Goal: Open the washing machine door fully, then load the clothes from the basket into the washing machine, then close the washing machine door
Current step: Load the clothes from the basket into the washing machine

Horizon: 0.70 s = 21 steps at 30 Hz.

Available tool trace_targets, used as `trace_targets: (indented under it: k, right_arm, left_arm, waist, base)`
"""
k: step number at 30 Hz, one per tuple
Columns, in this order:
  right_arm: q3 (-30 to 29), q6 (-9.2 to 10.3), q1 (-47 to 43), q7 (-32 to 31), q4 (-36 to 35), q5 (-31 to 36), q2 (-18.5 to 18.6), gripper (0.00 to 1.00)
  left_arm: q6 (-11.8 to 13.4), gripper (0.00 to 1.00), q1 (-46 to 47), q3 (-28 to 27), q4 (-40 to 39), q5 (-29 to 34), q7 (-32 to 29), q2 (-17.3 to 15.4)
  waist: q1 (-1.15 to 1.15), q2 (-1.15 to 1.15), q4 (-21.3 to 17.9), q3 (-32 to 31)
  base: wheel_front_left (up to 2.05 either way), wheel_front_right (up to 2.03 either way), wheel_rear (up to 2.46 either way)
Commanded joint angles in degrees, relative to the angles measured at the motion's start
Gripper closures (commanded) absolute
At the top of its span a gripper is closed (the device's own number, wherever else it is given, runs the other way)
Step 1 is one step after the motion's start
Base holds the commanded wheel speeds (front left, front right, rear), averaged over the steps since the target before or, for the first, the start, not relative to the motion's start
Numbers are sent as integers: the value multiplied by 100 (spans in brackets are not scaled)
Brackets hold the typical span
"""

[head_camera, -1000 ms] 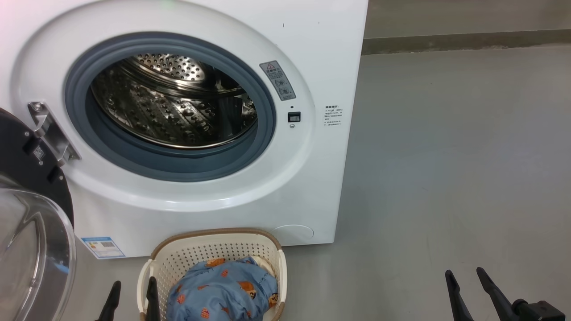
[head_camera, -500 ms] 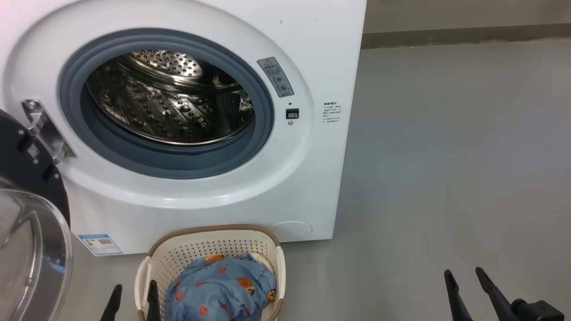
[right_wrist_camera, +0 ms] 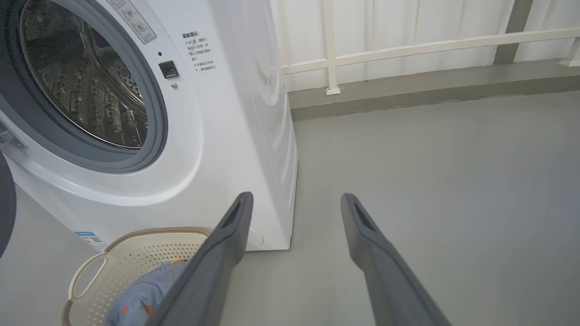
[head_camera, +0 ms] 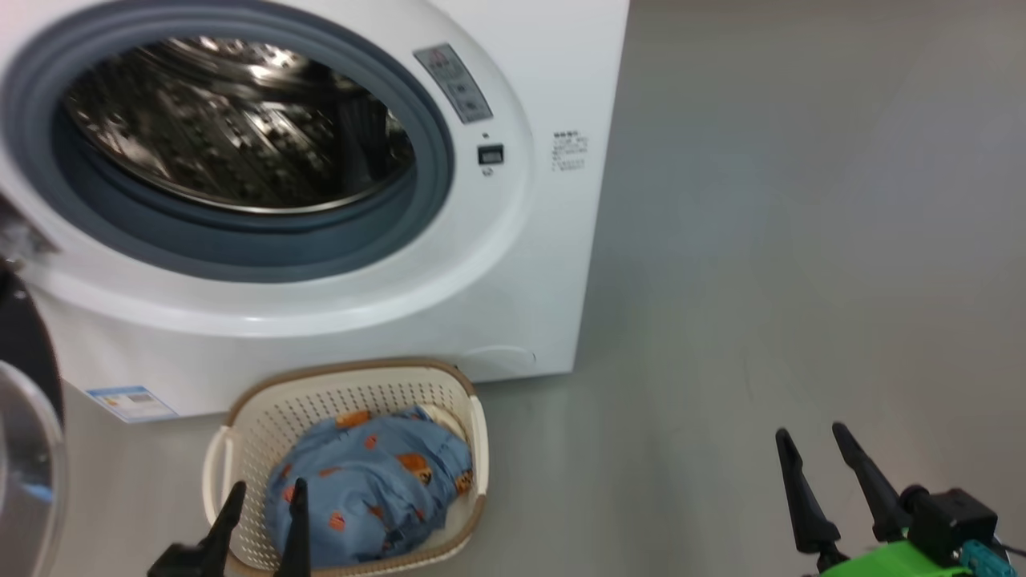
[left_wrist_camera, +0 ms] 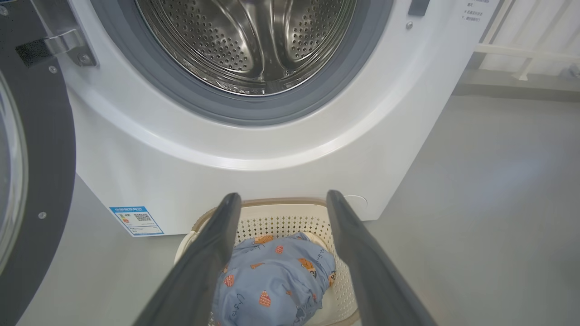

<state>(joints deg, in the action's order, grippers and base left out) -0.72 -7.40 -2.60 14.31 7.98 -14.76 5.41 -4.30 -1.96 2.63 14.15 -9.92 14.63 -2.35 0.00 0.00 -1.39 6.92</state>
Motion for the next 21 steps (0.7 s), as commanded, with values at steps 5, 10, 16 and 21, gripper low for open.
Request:
trace_targets:
  k: [5,10,16,21]
  right_arm:
    - [211,-9,415,69,-164,-63,-5,0]
    - [267,-9,661,69,-183,-93,-35,0]
    - [324,-9,954,69,-209,-112,-49,0]
    - [383,-9,1160,69,-235,-111,-55,0]
  left_arm:
    - [-20,0,655,-207,412,155,37,-62]
    - [-32,0,1198,-270,885,240,37,-78]
    - [22,0,1816,-359,1560,339,37,-156]
    - [99,0,2315,-450,2269,360,37,-293]
  waist:
    - [0,0,-412,778]
    - [0,0,-580,1222]
    - [0,0,-701,1718]
    - [0,0,-768,2093]
  base:
    - [0,0,0]
    - [0,0,0]
    - [0,0,0]
    - [0,0,0]
